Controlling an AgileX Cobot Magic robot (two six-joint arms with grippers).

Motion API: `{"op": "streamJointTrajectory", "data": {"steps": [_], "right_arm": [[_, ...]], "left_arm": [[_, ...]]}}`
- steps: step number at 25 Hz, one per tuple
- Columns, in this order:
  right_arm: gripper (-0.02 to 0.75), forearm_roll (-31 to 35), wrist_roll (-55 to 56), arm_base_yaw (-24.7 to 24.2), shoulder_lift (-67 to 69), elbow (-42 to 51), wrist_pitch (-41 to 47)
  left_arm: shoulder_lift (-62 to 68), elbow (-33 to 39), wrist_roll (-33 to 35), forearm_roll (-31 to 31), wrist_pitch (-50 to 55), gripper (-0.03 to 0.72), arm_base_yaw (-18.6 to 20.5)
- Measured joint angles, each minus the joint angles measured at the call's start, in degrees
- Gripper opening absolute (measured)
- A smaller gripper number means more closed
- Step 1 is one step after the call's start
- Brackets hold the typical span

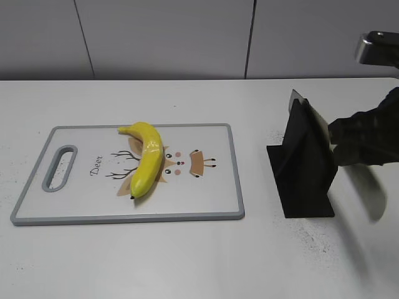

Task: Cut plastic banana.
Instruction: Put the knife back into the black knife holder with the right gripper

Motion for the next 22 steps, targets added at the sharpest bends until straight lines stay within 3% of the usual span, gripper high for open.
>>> {"op": "streamJointTrajectory", "data": {"steps": [2, 4, 14, 22], "right_arm": [[0.5, 1.79, -1.71, 0.0, -0.05, 0.0, -0.11], [0.6, 3.58, -2.85, 0.0, -0.4, -0.04, -0.38], [0.613, 4.64, -5.86, 0.0, -6.21, -2.19, -0.34], [0.594, 6.03, -22.07, 0.0, -21.32, 0.88, 7.18]], "left_arm": [[0.0, 0.0, 0.0, 0.0, 0.0, 0.534, 0.0], [0.0, 0.0, 0.0, 0.0, 0.0, 0.534, 0.0], [0.0, 0.0, 0.0, 0.0, 0.0, 0.534, 0.0], [0.0, 0.0, 0.0, 0.0, 0.0, 0.534, 0.0]]}}
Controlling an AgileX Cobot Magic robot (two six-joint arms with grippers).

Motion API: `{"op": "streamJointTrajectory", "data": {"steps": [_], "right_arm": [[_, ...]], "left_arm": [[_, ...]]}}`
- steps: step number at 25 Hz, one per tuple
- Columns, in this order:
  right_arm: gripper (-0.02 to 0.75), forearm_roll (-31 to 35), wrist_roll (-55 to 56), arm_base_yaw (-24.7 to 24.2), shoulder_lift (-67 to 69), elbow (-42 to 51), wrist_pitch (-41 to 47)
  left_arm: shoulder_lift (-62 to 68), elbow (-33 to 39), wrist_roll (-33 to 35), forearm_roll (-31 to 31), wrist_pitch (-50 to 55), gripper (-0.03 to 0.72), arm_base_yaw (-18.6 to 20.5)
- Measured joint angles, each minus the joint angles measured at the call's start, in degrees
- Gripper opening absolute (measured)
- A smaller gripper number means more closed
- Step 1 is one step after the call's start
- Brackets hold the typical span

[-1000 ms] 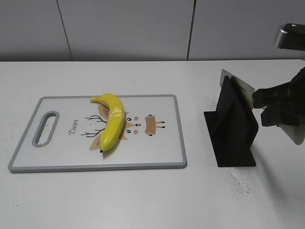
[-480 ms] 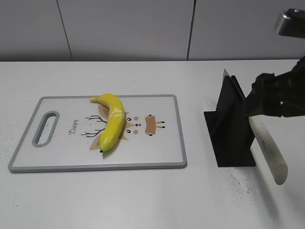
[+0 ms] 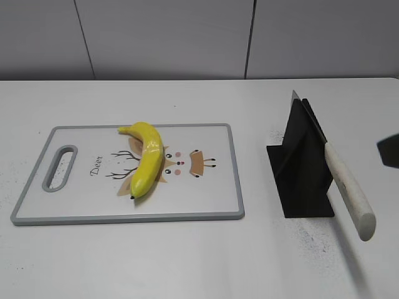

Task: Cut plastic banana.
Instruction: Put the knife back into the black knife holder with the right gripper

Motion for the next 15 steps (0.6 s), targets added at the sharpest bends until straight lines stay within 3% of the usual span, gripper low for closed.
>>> {"op": "streamJointTrajectory", "data": {"steps": [5, 15], "right_arm": [[0.593, 0.88, -6.15, 0.0, -13.84, 7.06, 3.02], [0.593, -1.29, -7.38, 0.0, -38.05, 13.01, 14.83]], "left_arm": [[0.0, 0.0, 0.0, 0.0, 0.0, 0.534, 0.0], [0.0, 0.0, 0.0, 0.0, 0.0, 0.534, 0.0]]}}
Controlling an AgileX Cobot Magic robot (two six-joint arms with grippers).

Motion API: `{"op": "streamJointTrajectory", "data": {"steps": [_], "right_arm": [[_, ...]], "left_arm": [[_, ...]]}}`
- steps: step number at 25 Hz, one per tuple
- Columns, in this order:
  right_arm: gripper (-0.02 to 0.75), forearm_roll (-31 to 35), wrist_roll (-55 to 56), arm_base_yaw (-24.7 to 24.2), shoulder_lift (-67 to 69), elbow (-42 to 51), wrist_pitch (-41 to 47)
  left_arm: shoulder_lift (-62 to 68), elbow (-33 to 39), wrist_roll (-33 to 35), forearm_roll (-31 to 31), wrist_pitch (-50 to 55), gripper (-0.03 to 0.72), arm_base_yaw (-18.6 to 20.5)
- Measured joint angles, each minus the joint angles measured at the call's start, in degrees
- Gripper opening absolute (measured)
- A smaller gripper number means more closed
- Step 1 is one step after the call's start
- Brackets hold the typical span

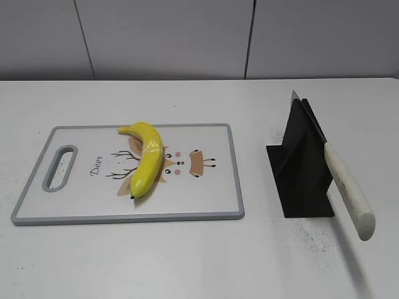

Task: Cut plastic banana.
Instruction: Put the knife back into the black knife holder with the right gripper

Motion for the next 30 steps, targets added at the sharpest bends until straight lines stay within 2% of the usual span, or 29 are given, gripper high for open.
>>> {"op": "streamJointTrajectory", "data": {"steps": [7, 15, 19, 25, 30], "right_arm": [[0.593, -0.24, 0.0, 0.0, -6.16, 3.97, -0.75], [0.592, -0.44, 0.07, 0.0, -6.78, 4.04, -1.5], [0.592, -0.44, 0.07, -0.3, -11.57, 4.09, -1.63], [0.592, -0.15, 0.07, -2.84, -13.45, 4.14, -1.61], [0.592, -0.04, 0.07, -9.49, -13.45, 4.14, -1.61]], "left_arm": [[0.0, 0.0, 0.0, 0.0, 0.0, 0.534, 0.0], [0.0, 0.0, 0.0, 0.0, 0.0, 0.534, 0.0], [0.0, 0.0, 0.0, 0.0, 0.0, 0.534, 0.0], [0.0, 0.0, 0.0, 0.08, -0.08, 0.534, 0.06], [0.0, 0.0, 0.0, 0.08, -0.08, 0.534, 0.06]]}}
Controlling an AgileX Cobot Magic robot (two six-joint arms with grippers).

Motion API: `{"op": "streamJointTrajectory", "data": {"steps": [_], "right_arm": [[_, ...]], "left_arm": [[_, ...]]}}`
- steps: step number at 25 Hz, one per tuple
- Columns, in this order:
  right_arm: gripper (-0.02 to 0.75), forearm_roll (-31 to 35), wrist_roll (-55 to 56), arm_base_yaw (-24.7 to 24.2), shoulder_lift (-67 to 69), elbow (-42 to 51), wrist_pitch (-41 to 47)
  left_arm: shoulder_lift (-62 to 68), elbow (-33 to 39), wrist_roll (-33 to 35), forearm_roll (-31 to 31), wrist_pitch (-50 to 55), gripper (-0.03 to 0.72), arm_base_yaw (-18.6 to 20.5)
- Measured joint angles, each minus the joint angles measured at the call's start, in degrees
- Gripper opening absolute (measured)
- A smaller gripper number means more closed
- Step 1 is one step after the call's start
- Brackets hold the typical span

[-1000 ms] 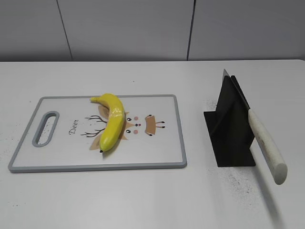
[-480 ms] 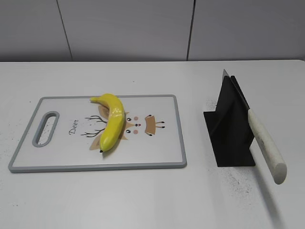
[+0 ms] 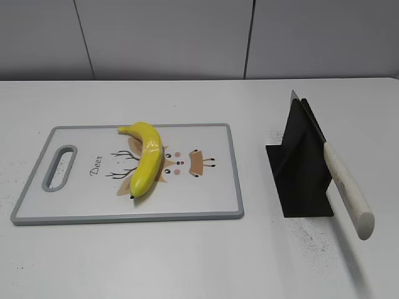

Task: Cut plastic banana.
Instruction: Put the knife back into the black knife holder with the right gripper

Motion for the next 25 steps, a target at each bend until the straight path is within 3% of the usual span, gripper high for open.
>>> {"op": "streamJointTrajectory", "data": {"steps": [10, 25], "right_arm": [[0.592, 0.05, 0.15, -10.79, 0.0, 0.0, 0.0], [0.592, 0.09, 0.14, -11.19, 0.0, 0.07, -0.05]], "left_arm": [[0.0, 0.0, 0.0, 0.0, 0.0, 0.534, 0.0], [0.0, 0.0, 0.0, 0.0, 0.0, 0.534, 0.0]]}}
